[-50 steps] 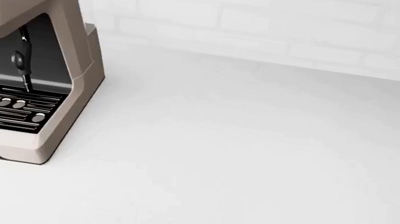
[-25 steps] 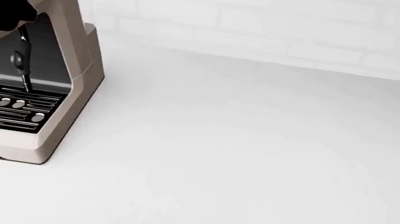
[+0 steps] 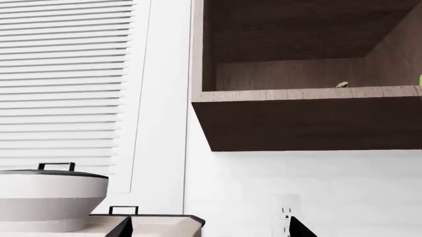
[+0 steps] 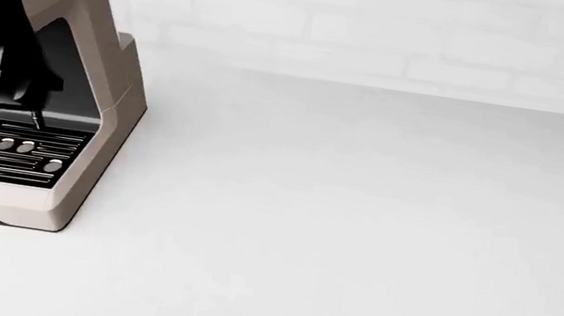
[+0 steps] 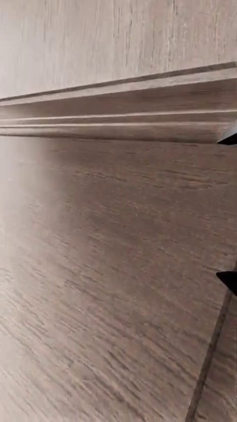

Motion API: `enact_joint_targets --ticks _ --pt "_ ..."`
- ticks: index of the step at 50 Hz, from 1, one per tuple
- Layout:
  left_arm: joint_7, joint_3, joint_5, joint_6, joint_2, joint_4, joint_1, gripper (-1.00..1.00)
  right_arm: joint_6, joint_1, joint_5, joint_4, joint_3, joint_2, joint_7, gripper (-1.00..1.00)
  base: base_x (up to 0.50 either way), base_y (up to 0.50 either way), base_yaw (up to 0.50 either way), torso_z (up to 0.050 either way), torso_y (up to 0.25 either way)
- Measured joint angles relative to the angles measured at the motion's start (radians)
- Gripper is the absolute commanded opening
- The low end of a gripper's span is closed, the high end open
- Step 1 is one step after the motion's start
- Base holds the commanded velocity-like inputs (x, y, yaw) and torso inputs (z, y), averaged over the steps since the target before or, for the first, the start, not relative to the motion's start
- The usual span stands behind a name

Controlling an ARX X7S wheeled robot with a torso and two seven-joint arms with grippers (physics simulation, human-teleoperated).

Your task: Pick the brussel sprout, asparagus from the counter and place them in the cabinet. Then close the cabinet.

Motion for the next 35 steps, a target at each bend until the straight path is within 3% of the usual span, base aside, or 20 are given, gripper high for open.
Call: enact_joint_targets --ticks 22,35 --pt "0.109 0.113 0.22 0.129 0.028 -0.126 0.048 1.0 -0.109 -0.009 -0.132 0.453 -0.017 -0.287 -0.224 1.0 0.0 0.0 0.0 0.002 0.0" --pt "0.038 0.041 0.08 0.089 -0.045 -0.043 0.054 1.0 -0.245 0.039 -0.21 0.954 0.005 -0.529 -0.451 1.0 0.0 0.0 0.0 0.001 0.0"
